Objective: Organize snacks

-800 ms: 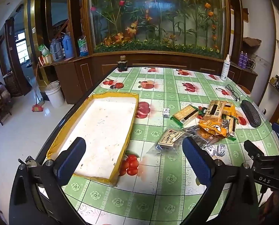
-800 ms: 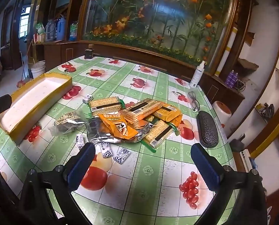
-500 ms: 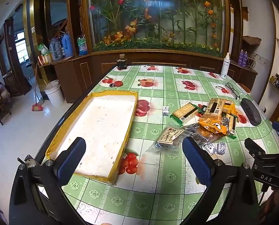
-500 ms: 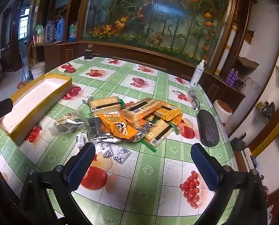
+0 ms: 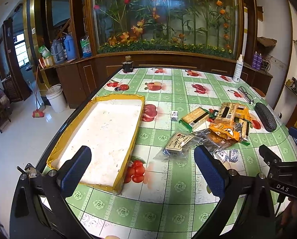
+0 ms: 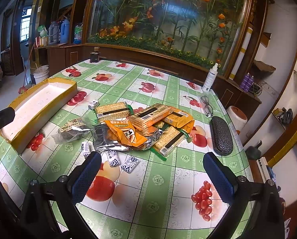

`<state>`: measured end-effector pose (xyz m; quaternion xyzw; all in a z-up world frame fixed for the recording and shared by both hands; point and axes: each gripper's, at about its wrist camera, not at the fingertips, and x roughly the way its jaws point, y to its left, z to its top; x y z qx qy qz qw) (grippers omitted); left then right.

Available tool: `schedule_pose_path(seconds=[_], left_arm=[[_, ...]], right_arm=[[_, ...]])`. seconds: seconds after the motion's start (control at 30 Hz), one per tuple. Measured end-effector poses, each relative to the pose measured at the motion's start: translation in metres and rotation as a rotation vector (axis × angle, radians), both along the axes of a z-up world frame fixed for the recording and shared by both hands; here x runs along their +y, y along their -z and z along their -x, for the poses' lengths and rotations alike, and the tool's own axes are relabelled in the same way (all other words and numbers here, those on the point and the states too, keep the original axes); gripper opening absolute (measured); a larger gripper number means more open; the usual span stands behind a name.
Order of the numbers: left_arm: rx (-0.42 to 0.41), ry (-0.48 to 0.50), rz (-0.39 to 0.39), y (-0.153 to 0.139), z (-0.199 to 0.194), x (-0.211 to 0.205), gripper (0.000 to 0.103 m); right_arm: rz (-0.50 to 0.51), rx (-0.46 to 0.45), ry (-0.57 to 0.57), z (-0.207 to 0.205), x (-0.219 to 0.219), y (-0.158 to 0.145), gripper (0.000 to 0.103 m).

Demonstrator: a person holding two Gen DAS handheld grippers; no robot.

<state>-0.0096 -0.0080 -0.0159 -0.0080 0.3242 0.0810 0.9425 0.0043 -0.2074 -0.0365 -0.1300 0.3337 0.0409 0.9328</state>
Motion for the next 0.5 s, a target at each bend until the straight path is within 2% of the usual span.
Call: schedule_pose_path(seconds=[0.5], left_arm=[[0.028, 0.019, 0.014, 0.0038, -0.0056, -0.0017, 0.103]], right_arm=[[-0.004, 0.013, 0.001, -0.0017, -0.001, 0.003, 0.103]])
